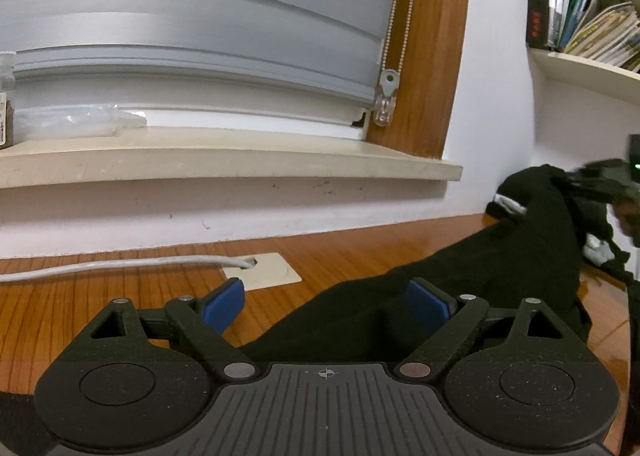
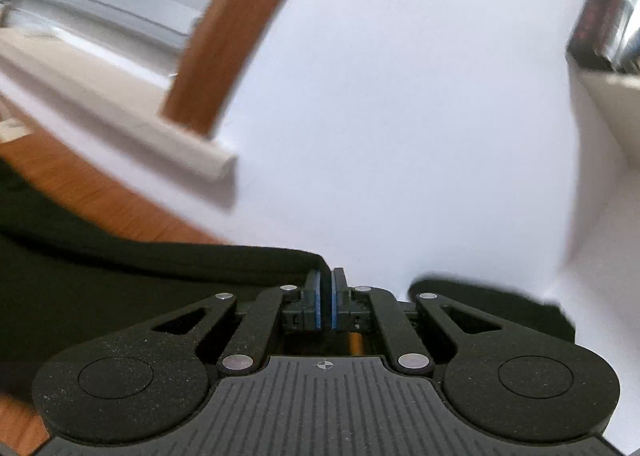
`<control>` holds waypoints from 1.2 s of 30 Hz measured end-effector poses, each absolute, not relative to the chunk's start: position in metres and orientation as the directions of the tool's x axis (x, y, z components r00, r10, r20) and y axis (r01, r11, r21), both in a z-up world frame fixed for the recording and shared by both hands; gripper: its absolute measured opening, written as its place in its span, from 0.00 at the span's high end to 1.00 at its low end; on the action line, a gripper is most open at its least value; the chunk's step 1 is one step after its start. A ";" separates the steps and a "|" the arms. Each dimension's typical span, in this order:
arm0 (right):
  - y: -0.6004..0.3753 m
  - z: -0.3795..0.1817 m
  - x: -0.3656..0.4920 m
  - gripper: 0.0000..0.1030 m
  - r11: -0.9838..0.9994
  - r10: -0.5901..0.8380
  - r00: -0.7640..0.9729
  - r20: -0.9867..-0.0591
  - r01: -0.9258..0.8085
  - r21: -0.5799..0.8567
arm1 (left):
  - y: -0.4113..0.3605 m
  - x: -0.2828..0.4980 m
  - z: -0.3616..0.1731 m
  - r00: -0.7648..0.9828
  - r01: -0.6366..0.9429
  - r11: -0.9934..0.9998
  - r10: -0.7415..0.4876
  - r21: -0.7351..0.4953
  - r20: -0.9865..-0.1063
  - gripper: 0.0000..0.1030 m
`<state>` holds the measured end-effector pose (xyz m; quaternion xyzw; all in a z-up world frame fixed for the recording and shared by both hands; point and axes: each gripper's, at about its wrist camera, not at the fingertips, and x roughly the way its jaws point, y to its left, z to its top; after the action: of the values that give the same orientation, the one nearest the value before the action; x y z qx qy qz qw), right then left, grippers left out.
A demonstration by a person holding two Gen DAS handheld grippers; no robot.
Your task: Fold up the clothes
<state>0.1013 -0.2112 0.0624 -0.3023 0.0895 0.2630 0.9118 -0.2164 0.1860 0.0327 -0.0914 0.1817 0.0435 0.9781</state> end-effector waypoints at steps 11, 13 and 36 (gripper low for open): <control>-0.259 0.031 0.150 0.28 0.810 0.361 0.855 -0.372 -0.485 -0.329 | 0.183 -0.216 0.034 0.929 -0.122 0.982 0.060 -0.146 -0.366 0.06; -0.272 0.034 0.149 0.29 0.823 0.375 0.848 -0.374 -0.490 -0.287 | 0.182 -0.217 0.034 0.929 -0.120 0.982 0.061 -0.143 -0.366 0.05; -0.324 0.010 0.146 0.35 0.806 0.550 0.631 -0.547 -0.573 0.149 | 0.183 -0.216 0.034 0.926 -0.123 0.981 0.060 -0.148 -0.372 0.02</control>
<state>0.1462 -0.3236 0.0101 -0.0199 0.2963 0.3111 0.9028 -0.2162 0.1834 0.0336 -0.0845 0.1860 0.0469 0.9778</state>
